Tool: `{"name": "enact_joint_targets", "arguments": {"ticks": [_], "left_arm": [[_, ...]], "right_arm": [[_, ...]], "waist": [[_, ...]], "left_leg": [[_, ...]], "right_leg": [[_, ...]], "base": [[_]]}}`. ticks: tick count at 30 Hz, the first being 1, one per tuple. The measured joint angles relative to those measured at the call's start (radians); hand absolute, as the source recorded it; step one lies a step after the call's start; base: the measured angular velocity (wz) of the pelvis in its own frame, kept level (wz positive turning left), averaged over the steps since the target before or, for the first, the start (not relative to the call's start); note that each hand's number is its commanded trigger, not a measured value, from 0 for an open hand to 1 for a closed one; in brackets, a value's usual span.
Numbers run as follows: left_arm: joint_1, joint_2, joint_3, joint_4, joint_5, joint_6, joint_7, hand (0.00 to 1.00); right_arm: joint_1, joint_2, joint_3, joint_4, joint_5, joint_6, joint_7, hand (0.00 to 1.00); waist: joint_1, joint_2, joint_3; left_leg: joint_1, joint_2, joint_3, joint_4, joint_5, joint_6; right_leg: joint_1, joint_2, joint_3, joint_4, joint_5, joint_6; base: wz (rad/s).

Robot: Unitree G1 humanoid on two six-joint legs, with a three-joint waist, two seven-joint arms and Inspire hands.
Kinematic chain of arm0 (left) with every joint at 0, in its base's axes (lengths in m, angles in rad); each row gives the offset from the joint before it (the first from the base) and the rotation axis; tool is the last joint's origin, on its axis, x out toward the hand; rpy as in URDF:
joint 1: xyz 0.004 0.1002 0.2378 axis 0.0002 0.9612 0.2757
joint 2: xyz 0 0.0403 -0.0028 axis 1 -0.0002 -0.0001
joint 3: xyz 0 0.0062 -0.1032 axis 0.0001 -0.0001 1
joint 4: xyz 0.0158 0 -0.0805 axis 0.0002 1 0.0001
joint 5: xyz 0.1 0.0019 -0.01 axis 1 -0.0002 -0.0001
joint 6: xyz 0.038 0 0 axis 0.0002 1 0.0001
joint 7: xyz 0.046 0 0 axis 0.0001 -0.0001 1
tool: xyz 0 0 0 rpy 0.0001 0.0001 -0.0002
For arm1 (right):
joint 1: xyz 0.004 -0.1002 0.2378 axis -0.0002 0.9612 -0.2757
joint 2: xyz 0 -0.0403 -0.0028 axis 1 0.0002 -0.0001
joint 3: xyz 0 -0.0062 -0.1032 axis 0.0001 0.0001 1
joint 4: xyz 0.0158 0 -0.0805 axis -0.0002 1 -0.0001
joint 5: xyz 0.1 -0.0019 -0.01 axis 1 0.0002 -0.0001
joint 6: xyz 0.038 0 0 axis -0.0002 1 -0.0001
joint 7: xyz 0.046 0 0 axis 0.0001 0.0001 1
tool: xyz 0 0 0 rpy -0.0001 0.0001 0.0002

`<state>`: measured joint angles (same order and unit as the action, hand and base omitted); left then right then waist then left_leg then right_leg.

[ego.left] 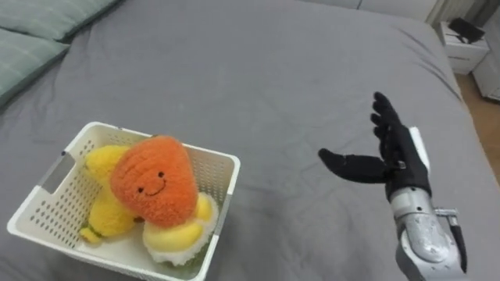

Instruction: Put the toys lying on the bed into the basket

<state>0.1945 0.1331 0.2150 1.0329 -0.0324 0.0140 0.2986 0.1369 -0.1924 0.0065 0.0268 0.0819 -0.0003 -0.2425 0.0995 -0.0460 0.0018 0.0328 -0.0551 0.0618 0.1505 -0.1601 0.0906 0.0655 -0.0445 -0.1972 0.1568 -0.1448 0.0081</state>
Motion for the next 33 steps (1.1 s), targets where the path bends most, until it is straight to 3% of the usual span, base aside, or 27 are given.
{"name": "enact_joint_targets", "arguments": {"ticks": [2,12,21,27,33], "left_arm": [[0.005,0.000,0.008,-0.004,0.006,-0.005,0.003,0.00],[0.005,0.000,0.007,-0.004,0.006,-0.021,0.003,0.00],[0.019,0.000,0.008,-0.001,-0.002,-0.021,0.018,0.00],[0.032,-0.002,0.009,-0.002,-0.025,-0.018,0.019,0.00],[0.051,-0.001,0.009,-0.001,-0.045,-0.015,0.018,0.00]], "right_arm": [[0.025,-0.001,-0.010,0.008,0.000,-0.006,-0.023,0.00],[0.041,-0.001,-0.082,0.014,0.041,-0.030,-0.061,0.00],[0.064,-0.002,-0.181,0.061,0.326,-0.040,-0.113,0.00],[0.098,-0.001,-0.229,0.312,0.610,-0.054,-0.119,0.00],[0.130,0.015,-0.238,0.640,0.890,-0.053,-0.088,0.00]], "waist": [[-0.013,0.003,0.0001],[-0.066,0.004,-0.0010],[-0.087,0.007,-0.0029],[-0.102,0.014,-0.0059],[-0.133,0.021,-0.0010]], "left_leg": [[0.007,0.007,0.020,0.000,-0.006,-0.003],[0.014,0.008,0.028,-0.001,-0.006,-0.004],[0.017,0.011,0.046,-0.007,-0.007,-0.003],[0.033,0.017,0.076,-0.018,-0.011,-0.005],[0.036,0.021,0.089,-0.013,-0.022,-0.007]], "right_leg": [[0.000,0.004,0.010,0.000,0.002,-0.003],[-0.001,0.013,0.031,0.000,0.003,-0.004],[-0.014,0.015,0.043,0.001,0.005,-0.004],[-0.012,0.017,0.073,0.004,0.006,-0.005],[-0.015,0.026,0.089,0.011,0.005,-0.005]], "base": [[-0.24],[-0.05],[-0.05],[-0.15],[-0.05]]}}
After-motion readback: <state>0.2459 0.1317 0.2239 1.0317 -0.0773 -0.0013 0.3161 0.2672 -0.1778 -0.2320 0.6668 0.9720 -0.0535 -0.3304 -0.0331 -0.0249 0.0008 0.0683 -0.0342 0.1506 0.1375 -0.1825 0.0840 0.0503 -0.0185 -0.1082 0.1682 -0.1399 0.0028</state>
